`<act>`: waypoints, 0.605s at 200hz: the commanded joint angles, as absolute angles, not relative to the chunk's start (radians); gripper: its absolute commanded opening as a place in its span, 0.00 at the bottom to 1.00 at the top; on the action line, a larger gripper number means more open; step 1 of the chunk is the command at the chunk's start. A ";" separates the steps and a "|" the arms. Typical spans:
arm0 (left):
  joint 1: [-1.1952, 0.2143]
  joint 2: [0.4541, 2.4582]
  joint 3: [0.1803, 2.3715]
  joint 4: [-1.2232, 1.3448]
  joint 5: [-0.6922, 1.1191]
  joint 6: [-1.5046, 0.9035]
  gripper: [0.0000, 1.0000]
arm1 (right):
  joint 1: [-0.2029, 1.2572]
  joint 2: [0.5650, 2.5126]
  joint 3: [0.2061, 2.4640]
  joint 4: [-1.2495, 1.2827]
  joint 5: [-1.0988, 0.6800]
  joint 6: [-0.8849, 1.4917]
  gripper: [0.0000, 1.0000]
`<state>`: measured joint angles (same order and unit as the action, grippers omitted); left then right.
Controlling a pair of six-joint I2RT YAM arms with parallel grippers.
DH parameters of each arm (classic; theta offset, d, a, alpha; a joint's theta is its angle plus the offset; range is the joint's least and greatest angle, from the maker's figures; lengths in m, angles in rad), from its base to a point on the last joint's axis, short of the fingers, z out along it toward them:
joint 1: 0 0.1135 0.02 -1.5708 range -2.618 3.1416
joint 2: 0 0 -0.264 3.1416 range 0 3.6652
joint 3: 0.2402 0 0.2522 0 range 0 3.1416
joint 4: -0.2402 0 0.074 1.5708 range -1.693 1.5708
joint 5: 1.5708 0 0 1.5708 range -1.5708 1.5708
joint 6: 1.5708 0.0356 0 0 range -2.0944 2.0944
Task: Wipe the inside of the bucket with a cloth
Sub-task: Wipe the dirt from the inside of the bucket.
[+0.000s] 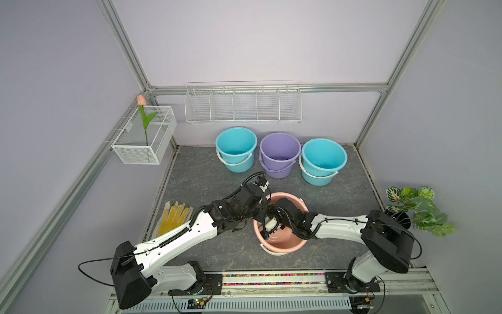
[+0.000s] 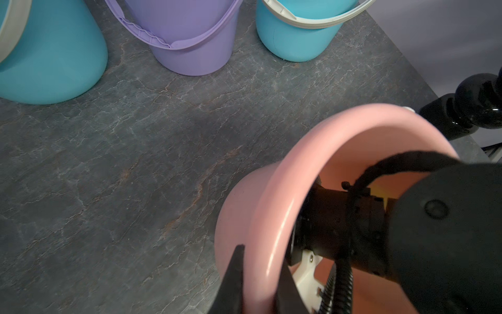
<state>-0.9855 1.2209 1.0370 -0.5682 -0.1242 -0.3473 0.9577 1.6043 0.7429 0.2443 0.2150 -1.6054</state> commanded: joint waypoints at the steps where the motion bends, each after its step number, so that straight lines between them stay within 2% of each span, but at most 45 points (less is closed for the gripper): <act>1: -1.034 1.212 1.040 -0.502 0.019 -0.343 0.00 | 0.953 1.663 0.750 0.283 0.222 -1.544 0.07; 35: -1.034 1.209 1.044 -0.521 -0.042 -0.351 0.00 | 0.954 1.542 0.757 0.194 0.241 -1.543 0.07; 68: -1.034 1.212 1.054 -0.551 -0.102 -0.359 0.00 | 0.962 1.373 0.793 -0.015 0.245 -1.523 0.07; 121: -1.034 1.212 1.060 -0.565 -0.128 -0.359 0.00 | 0.995 1.179 0.871 -0.293 0.351 -1.510 0.07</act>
<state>-1.0271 1.2144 1.0370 -0.5564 -0.1387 -0.3481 0.9821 1.2449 0.8181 -0.1417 0.2768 -1.5288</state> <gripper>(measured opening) 0.147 0.095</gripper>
